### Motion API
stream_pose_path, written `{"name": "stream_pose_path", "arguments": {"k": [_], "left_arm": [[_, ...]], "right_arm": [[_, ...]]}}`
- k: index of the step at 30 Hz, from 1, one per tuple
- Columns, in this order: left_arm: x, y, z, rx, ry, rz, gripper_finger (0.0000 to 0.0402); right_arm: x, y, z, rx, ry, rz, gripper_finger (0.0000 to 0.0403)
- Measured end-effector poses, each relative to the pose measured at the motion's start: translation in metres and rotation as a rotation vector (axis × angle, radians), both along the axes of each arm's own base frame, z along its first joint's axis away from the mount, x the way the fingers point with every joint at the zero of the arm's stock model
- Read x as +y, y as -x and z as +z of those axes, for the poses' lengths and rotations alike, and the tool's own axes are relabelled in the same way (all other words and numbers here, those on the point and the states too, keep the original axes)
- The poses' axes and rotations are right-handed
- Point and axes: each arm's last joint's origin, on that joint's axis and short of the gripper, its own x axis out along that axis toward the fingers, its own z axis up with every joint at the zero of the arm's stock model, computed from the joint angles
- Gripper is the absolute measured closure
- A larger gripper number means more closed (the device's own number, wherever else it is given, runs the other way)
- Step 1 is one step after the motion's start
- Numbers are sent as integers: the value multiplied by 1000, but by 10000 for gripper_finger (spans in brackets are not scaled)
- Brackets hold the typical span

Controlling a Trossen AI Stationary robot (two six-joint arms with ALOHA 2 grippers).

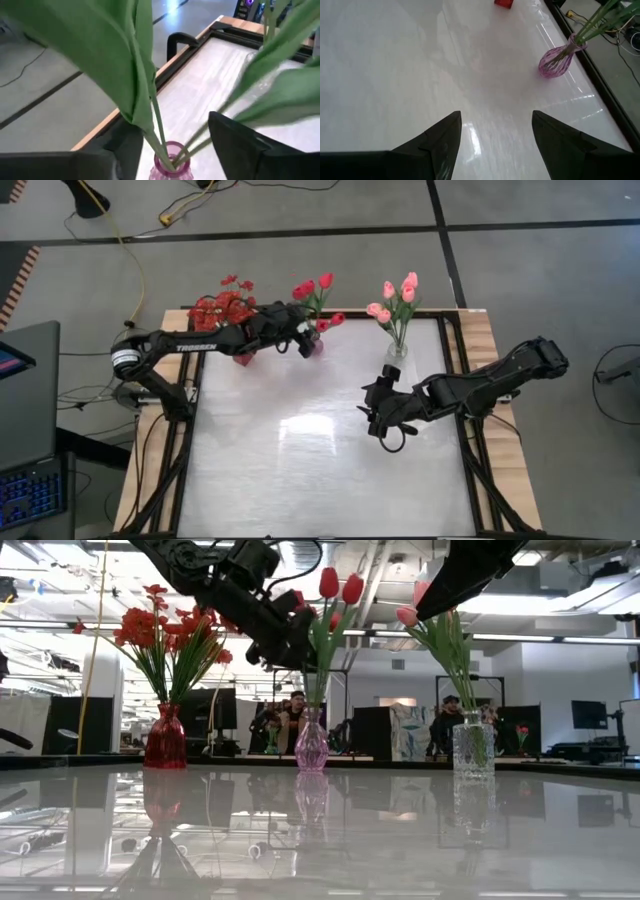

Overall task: Sort flowers into vase by color
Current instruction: Return to Home Position

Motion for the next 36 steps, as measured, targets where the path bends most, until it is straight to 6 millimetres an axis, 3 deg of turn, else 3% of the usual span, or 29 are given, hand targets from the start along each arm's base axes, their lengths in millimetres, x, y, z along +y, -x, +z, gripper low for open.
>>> {"name": "stream_pose_path", "arguments": {"k": [6, 24, 36], "left_arm": [[-15, 13, 22, -4, -2, -25, 152], [-76, 52, 58, 45, 81, -148, 148], [-149, 61, 94, -104, -110, -580, 148]], "right_arm": [[-1, 0, 0, 4, 11, 7, 132], [0, -9, 9, -121, -30, -1, 132], [7, -20, 25, -322, -63, 37, 132]]}}
